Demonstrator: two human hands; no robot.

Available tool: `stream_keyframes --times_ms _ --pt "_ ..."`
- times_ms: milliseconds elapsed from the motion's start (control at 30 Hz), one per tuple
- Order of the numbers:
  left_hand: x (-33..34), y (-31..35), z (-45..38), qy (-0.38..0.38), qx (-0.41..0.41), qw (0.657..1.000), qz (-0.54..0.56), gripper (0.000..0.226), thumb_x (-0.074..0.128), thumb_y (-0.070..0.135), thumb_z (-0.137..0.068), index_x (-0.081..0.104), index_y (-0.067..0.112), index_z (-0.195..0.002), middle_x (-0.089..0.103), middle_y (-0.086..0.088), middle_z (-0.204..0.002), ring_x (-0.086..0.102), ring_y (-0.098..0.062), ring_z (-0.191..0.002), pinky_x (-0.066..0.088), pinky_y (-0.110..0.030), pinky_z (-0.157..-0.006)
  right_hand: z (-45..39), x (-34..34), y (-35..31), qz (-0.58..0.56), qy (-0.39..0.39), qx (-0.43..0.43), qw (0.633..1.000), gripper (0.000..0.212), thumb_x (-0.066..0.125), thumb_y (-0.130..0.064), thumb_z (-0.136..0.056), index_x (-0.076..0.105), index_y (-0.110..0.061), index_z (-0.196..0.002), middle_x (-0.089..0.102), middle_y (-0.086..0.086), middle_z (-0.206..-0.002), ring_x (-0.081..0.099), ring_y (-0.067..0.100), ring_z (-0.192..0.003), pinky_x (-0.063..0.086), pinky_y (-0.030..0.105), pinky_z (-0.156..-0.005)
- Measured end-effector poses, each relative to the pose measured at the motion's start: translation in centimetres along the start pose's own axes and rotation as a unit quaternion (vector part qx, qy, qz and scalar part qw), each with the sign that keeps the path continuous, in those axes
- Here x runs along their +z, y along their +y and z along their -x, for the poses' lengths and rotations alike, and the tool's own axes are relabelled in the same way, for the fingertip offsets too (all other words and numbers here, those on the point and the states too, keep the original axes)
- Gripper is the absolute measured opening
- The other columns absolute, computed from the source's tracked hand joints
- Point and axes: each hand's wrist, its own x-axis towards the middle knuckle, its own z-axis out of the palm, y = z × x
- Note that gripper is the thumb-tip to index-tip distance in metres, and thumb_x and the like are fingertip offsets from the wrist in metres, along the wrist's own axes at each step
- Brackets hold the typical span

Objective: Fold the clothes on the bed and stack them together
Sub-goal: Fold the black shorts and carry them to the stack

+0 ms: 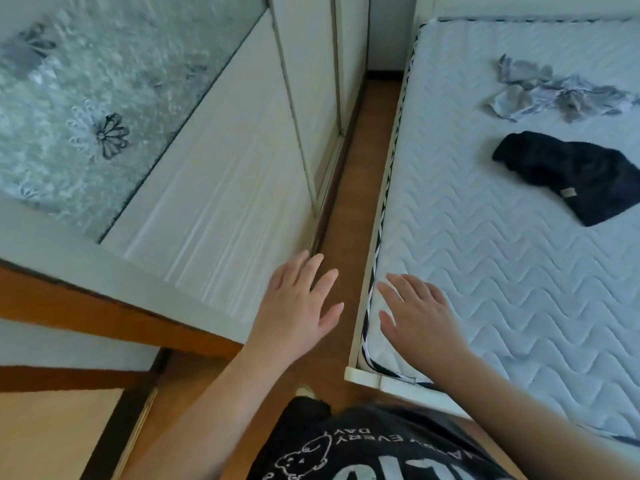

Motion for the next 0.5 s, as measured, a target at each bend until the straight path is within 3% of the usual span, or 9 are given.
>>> stream_keyframes --times_ms 133,367,500 --pt "-0.2 0.4 -7.4 0.003 0.090 0.996 -0.004 0.059 0.026 0.056 -0.097 0.049 0.024 -0.140 0.046 -0.006 -0.147 0.036 -0.028 -0.141 0.030 -0.045 -0.114 -2.5 -0.1 2.5 -0.010 -0.003 0.078 0.997 0.042 0.064 -0.033 -0.089 0.063 -0.015 -0.126 0.062 0.006 -0.131 0.058 0.027 -0.120 0.047 0.043 -0.100" --pt "1.7 2.2 -20.0 -0.018 0.234 0.972 0.024 0.058 0.028 0.057 -0.095 0.050 0.024 -0.138 0.050 -0.007 -0.144 0.038 -0.028 -0.138 0.032 -0.045 -0.112 -6.8 0.2 6.5 -0.053 -0.031 0.273 0.960 0.053 0.040 -0.040 -0.100 0.034 -0.023 -0.149 0.035 0.001 -0.156 0.033 0.023 -0.142 0.024 0.040 -0.116" --pt "1.5 4.3 -26.8 -0.040 0.312 0.949 0.036 0.063 0.019 0.060 -0.093 0.043 0.029 -0.143 0.040 -0.003 -0.151 0.030 -0.026 -0.142 0.025 -0.046 -0.115 -8.9 0.2 7.8 -0.061 -0.040 0.368 0.927 0.055 0.033 -0.043 -0.102 0.022 -0.027 -0.153 0.022 -0.003 -0.161 0.020 0.021 -0.147 0.016 0.037 -0.119"
